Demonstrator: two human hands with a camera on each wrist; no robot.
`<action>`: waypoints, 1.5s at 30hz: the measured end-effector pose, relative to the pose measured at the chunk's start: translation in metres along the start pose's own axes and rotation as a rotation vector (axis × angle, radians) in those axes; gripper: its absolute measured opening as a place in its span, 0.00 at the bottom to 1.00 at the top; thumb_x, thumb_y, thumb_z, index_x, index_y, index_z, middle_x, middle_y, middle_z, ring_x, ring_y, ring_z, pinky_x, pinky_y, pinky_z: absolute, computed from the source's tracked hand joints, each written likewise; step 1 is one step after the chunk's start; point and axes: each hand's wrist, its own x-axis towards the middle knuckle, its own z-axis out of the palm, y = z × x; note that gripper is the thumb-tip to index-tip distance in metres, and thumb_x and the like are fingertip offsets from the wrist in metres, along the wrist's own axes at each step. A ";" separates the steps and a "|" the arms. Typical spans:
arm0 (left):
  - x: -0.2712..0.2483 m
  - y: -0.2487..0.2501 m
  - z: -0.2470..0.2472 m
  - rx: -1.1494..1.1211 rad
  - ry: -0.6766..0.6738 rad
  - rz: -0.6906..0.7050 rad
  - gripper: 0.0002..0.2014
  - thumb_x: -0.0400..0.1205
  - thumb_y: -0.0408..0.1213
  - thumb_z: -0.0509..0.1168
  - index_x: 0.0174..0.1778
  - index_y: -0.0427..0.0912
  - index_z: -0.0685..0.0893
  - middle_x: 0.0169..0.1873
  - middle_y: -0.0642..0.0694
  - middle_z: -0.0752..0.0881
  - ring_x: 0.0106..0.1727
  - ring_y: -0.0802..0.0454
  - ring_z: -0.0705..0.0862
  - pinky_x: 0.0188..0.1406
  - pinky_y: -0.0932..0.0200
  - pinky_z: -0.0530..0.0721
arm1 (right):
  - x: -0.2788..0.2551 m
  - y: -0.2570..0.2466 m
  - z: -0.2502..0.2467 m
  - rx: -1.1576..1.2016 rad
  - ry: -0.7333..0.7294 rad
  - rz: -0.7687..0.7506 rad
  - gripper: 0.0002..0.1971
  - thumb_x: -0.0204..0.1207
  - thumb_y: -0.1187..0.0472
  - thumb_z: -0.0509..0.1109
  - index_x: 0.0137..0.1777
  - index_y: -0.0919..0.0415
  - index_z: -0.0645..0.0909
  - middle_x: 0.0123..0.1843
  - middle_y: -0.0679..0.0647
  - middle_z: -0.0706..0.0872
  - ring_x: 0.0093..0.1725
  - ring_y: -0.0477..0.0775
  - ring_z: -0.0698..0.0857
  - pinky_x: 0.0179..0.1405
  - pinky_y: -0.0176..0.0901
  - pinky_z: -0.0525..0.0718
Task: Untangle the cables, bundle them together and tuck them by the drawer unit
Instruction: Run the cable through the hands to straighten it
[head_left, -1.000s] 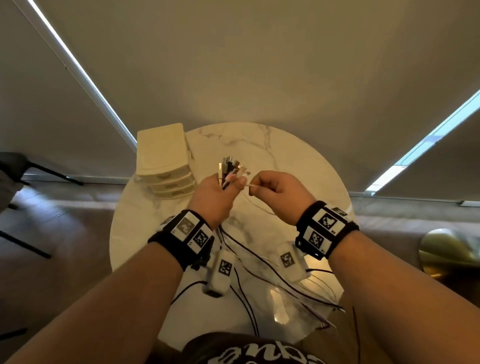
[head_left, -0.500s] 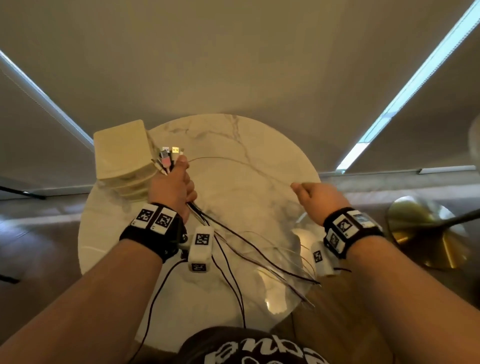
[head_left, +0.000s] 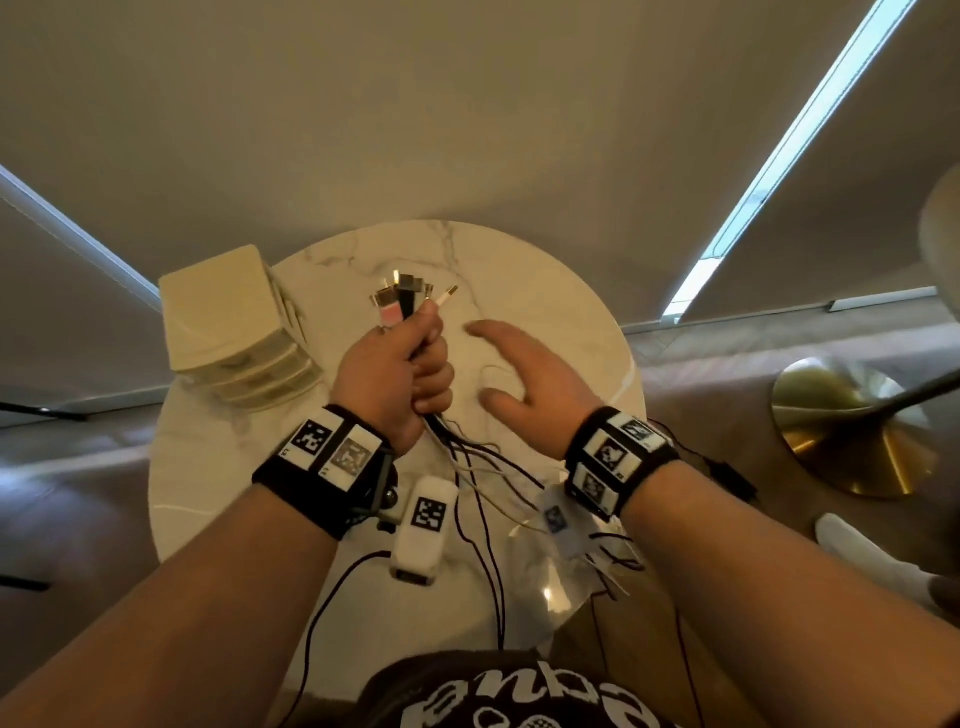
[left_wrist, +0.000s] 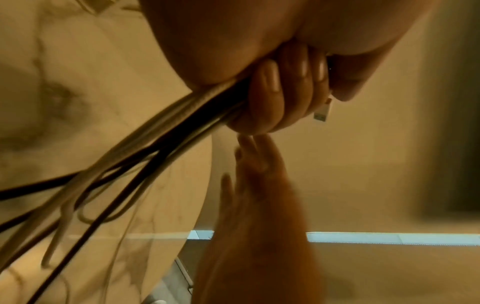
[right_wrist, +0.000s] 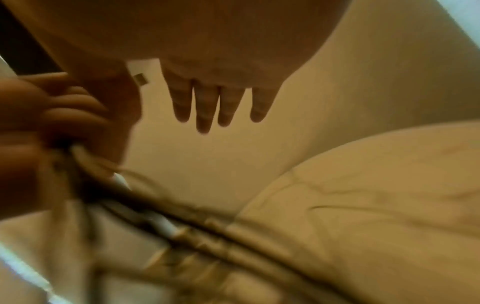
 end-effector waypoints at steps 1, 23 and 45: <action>-0.001 0.003 0.005 0.002 -0.025 0.020 0.19 0.91 0.47 0.60 0.34 0.47 0.70 0.20 0.52 0.60 0.18 0.57 0.57 0.15 0.66 0.56 | 0.005 -0.015 0.004 0.158 -0.090 -0.001 0.26 0.80 0.45 0.69 0.79 0.46 0.76 0.76 0.49 0.83 0.76 0.49 0.80 0.78 0.49 0.75; -0.003 0.095 -0.036 -0.559 0.432 0.438 0.21 0.82 0.39 0.68 0.25 0.49 0.67 0.24 0.54 0.58 0.25 0.53 0.52 0.22 0.58 0.56 | -0.042 0.085 -0.005 -0.129 -0.191 0.666 0.22 0.78 0.35 0.73 0.38 0.54 0.89 0.30 0.50 0.86 0.30 0.52 0.84 0.37 0.46 0.83; -0.015 0.033 0.002 0.010 0.442 0.336 0.22 0.90 0.45 0.64 0.31 0.42 0.68 0.16 0.51 0.69 0.17 0.52 0.67 0.24 0.58 0.75 | 0.014 -0.018 -0.008 -0.010 -0.018 0.083 0.37 0.79 0.34 0.69 0.85 0.47 0.69 0.83 0.47 0.75 0.80 0.47 0.74 0.81 0.52 0.74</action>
